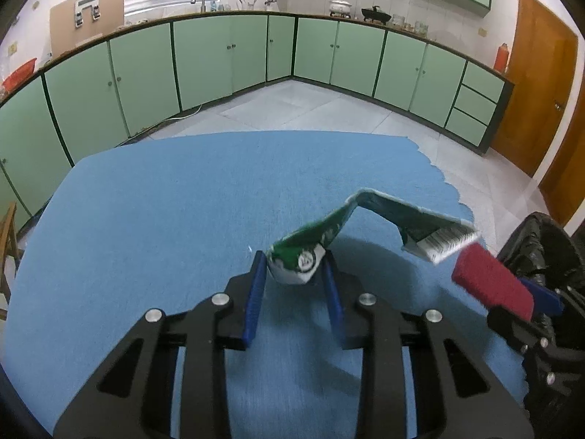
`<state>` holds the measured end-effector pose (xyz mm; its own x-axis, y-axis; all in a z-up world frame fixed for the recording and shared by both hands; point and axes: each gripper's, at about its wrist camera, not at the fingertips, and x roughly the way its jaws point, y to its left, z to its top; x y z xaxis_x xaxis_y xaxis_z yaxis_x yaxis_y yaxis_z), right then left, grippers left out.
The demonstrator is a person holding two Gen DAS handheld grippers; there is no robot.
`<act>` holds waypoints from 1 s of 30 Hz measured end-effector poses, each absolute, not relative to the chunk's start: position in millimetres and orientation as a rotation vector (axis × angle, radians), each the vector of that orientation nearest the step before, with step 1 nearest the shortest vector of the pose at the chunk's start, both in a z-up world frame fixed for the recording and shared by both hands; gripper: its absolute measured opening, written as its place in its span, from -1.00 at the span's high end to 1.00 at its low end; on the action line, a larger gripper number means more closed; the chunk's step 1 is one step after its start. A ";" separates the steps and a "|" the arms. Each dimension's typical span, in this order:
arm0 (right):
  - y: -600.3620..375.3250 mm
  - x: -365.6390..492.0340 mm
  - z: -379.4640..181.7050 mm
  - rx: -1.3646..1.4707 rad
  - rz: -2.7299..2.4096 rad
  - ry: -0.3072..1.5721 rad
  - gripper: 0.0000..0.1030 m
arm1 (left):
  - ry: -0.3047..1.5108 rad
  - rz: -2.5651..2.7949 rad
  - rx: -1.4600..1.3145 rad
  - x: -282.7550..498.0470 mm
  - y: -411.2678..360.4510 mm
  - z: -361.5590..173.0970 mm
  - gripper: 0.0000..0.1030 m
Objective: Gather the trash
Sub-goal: 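Grasp the green-and-white milk carton with the left gripper and lift it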
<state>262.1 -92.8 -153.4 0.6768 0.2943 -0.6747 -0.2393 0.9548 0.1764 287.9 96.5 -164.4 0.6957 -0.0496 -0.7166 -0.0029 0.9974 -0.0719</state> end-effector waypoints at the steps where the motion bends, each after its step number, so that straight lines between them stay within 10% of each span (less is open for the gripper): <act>1: -93.9 259.0 -150.6 0.077 0.300 0.765 -0.10 | 0.802 -0.027 -0.072 282.7 96.5 -163.3 0.44; 24: -93.8 228.4 -132.0 0.118 0.322 0.737 -0.10 | 0.949 -0.037 -0.229 216.4 114.1 -154.5 0.42; 30: -98.1 230.6 -134.0 0.117 0.309 0.740 -0.10 | 0.918 -0.044 -0.233 226.8 116.6 -158.3 -0.12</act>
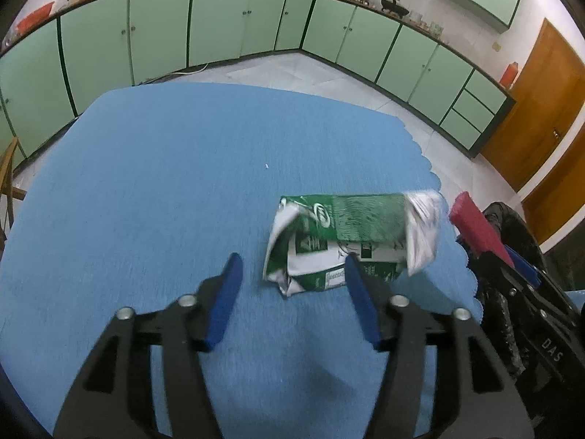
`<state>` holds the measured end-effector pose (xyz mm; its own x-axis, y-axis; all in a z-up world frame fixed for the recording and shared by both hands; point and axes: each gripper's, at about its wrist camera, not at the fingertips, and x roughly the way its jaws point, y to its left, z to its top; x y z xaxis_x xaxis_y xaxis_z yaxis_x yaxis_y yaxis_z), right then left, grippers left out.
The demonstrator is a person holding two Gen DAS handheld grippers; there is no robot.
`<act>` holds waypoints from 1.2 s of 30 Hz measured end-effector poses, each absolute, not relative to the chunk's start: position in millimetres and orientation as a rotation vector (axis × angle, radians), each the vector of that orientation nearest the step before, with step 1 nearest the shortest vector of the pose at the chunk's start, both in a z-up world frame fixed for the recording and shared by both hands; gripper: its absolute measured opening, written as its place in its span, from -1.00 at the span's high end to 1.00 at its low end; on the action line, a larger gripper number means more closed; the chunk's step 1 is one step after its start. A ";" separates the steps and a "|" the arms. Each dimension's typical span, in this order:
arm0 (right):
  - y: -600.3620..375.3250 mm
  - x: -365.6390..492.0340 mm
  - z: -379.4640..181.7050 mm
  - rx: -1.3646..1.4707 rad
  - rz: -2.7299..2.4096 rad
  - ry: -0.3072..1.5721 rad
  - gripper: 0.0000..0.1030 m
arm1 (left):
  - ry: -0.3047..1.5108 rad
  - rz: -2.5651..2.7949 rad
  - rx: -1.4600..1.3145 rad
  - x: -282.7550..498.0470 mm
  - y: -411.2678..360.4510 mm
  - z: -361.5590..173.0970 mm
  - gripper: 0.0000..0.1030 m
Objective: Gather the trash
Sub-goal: 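Grasp the green-and-white milk carton with the left gripper and lift it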
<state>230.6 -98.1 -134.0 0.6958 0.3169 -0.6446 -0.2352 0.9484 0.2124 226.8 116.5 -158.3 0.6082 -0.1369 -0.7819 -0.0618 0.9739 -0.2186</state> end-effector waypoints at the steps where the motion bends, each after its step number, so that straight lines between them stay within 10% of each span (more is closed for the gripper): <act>1: -98.7 231.1 -135.0 0.115 0.305 0.741 -0.10 | 0.922 -0.047 -0.233 229.3 116.4 -160.3 -0.15; 14: -108.7 236.4 -145.2 0.119 0.282 0.762 -0.10 | 0.972 -0.068 -0.277 255.1 110.8 -184.8 -0.36; 25: -111.1 238.0 -145.1 0.124 0.275 0.766 -0.10 | 0.913 -0.095 -0.255 262.3 91.3 -185.2 0.55; 36: -110.8 225.1 -125.1 0.112 0.275 0.720 -0.10 | 0.826 -0.135 -0.267 245.9 82.8 -151.7 0.90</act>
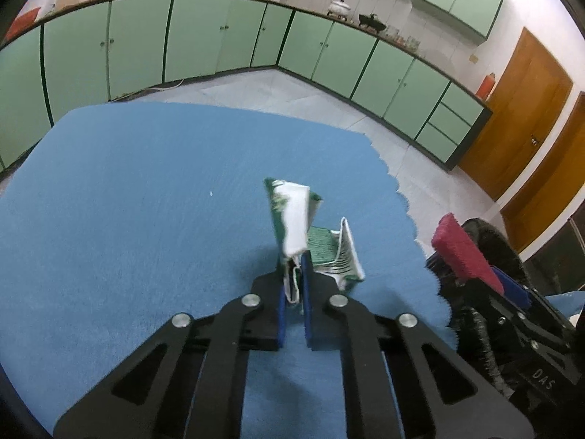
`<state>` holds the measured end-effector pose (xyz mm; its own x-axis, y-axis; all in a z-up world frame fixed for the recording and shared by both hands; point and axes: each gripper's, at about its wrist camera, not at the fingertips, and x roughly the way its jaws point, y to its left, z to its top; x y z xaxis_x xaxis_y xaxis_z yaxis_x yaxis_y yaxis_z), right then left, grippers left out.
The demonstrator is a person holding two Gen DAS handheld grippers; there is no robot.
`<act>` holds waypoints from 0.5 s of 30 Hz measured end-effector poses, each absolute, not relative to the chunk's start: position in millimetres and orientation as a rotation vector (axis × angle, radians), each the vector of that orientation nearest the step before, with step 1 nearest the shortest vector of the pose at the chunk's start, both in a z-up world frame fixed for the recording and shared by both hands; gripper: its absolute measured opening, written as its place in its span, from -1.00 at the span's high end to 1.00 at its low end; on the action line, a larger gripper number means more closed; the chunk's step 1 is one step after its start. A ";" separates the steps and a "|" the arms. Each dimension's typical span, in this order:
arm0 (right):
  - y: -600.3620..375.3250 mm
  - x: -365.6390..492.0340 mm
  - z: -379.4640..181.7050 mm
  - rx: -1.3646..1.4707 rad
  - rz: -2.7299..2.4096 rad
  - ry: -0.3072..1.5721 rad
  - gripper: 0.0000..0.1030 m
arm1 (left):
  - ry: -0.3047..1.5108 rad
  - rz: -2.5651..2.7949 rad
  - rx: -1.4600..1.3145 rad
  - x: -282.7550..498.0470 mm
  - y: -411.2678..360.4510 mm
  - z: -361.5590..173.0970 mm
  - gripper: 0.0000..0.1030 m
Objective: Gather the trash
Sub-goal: 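Grasp the green-and-white milk carton with the left gripper and lift it, then carry the carton and red pad over the bin and open both grippers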
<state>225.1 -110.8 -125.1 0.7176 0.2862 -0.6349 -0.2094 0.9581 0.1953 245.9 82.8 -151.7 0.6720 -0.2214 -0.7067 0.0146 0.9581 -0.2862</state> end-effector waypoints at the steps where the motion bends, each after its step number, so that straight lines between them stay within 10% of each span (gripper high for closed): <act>1: -111.3 223.5 -122.5 0.112 0.274 0.715 -0.10 | 0.816 -0.139 -0.264 243.8 81.1 -146.4 0.91; 15: -125.5 192.1 -81.2 0.117 0.265 0.631 -0.10 | 0.760 -0.165 -0.240 211.0 63.8 -106.6 0.91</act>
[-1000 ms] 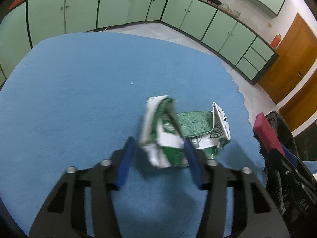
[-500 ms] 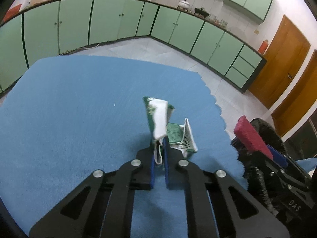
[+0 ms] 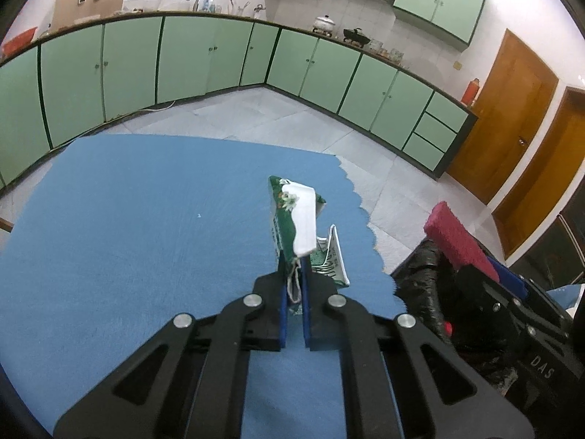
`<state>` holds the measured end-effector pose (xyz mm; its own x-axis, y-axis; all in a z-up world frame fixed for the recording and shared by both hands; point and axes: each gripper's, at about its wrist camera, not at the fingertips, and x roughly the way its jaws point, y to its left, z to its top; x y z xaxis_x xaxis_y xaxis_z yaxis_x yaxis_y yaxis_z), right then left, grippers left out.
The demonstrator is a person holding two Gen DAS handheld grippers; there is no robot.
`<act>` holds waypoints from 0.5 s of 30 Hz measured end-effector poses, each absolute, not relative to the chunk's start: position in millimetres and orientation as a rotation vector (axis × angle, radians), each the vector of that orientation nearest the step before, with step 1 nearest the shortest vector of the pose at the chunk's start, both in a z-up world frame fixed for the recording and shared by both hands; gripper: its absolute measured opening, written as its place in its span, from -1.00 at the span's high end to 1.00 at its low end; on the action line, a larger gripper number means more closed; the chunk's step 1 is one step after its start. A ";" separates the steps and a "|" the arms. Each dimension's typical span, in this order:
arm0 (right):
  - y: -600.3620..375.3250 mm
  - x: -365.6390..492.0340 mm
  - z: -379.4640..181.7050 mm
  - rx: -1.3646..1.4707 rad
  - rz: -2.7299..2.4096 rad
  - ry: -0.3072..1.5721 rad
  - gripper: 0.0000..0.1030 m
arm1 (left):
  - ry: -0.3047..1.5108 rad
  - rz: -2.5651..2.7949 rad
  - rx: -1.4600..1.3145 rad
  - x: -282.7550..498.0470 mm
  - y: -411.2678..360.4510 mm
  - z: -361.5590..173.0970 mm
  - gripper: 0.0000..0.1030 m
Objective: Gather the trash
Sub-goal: 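Carry the carton and red pad over the bin and open both grippers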
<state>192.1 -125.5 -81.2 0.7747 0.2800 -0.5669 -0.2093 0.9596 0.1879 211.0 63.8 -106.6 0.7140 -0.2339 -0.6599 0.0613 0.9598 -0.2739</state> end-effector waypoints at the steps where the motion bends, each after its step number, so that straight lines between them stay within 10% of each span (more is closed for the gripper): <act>1: -127.6 189.1 -78.3 0.118 0.263 0.625 -0.10 | 0.755 -0.169 -0.235 207.2 61.2 -104.1 0.91; 15: -189.0 136.9 -47.0 0.131 0.170 0.559 -0.10 | 0.695 -0.284 -0.172 170.5 -9.1 -74.7 0.91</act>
